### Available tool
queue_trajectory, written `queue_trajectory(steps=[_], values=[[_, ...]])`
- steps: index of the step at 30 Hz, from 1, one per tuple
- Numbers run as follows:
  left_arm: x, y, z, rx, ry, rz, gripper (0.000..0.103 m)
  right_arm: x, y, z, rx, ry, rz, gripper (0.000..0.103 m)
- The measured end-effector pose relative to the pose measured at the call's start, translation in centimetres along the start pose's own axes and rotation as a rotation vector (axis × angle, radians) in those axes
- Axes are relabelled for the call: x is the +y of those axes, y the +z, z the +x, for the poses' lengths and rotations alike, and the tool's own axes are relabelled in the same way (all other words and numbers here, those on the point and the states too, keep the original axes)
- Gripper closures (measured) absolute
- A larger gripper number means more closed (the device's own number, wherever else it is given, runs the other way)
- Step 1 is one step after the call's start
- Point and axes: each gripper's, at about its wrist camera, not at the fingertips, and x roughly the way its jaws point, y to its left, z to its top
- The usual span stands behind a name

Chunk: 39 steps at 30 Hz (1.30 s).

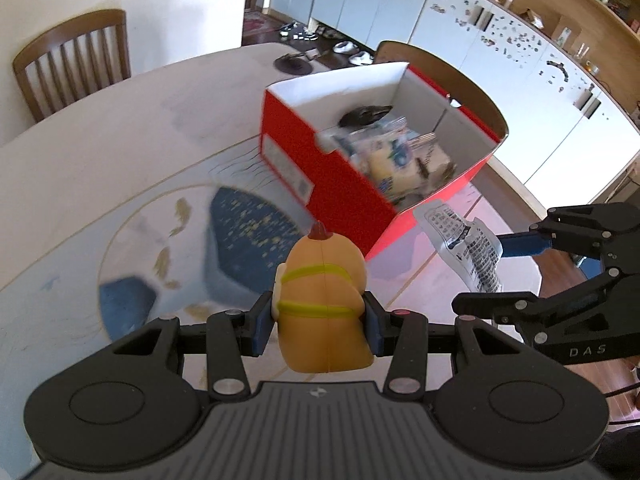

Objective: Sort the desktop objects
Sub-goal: 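Carry the white sachet and yellow toy with both tools over the red box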

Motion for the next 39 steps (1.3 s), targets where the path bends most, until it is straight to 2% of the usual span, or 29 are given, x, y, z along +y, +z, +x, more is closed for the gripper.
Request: queue_trajectory(steps=[19,30,39], values=[[-7.2,6.4,3.2,-0.034,-0.028,0.072,0.059,-9.0,1.4,-2.6,-0.065,-0.049,0.011,0.045],[-8.8,9.6,5.2,-0.04,-0.017,0.077,0.059,-13.2,2.9,-2.9,-0.084,-0.075,0.014,0.045],[-8.7,12.9,8.1,-0.034,0.019,0.076,0.059,-16.4,4.7,-0.9,-0.064,-0.105,0.016,0.045]])
